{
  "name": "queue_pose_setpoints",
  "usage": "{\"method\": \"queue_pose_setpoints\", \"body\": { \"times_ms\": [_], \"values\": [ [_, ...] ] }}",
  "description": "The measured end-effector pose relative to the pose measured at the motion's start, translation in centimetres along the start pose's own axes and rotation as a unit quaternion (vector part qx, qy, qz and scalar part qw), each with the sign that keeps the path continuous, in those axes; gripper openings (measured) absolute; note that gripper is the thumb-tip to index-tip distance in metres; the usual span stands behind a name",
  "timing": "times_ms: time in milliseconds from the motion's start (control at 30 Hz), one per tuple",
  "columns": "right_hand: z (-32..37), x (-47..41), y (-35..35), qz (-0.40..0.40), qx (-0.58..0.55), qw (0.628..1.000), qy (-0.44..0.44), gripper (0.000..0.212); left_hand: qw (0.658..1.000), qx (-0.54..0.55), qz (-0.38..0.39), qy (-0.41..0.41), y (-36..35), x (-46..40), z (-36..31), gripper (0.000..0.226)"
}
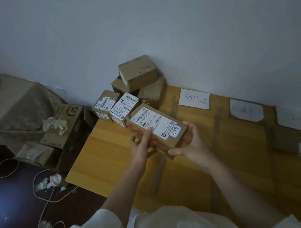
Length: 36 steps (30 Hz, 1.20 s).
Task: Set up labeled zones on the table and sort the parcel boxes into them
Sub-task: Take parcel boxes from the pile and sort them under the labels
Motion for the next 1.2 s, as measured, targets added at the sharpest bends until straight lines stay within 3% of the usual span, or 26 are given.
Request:
{"method": "queue_pose_setpoints", "body": {
  "times_ms": [100, 267, 433, 633, 933, 1200],
  "values": [
    [-0.2, 0.4, 0.3, 0.026, -0.026, 0.999, -0.022, 0.091, 1.0, 0.016, -0.001, 0.011, -0.3, -0.4, 0.2, 0.08],
    [-2.1, 0.7, 1.1, 0.048, -0.133, 0.983, -0.12, 0.071, 0.995, -0.025, 0.095, -0.007, -2.6, -0.4, -0.6, 0.05],
    [-3.6, 1.2, 0.3, 0.097, -0.168, 0.97, -0.147, 0.072, 0.989, -0.05, 0.137, 0.012, -4.5, -0.2, -0.2, 0.059],
    [-4.4, 1.6, 2.1, 0.069, -0.212, 0.965, -0.136, 0.066, 0.982, -0.067, 0.174, 0.019, -6.8, 0.3, 0.3, 0.056],
    [-8.2, 3.3, 8.0, 0.009, -0.266, 0.953, -0.147, 0.039, 0.961, -0.122, 0.247, 0.009, -13.2, 2.4, 2.2, 0.048],
    [-16.0, 6.4, 16.7, -0.122, -0.402, 0.885, -0.202, 0.034, 0.952, -0.203, 0.228, 0.008, -18.7, 4.5, 6.3, 0.038]
  ]
}}
Point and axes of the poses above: each hand's wrist, its own x-axis away from the middle knuckle, its own y-axis out of the back of the hand, z = x × y, the point moved 10 cm from there along -x, towards the middle knuckle, and after that the axes turned 12 degrees about -y, right-handed, at the moved point
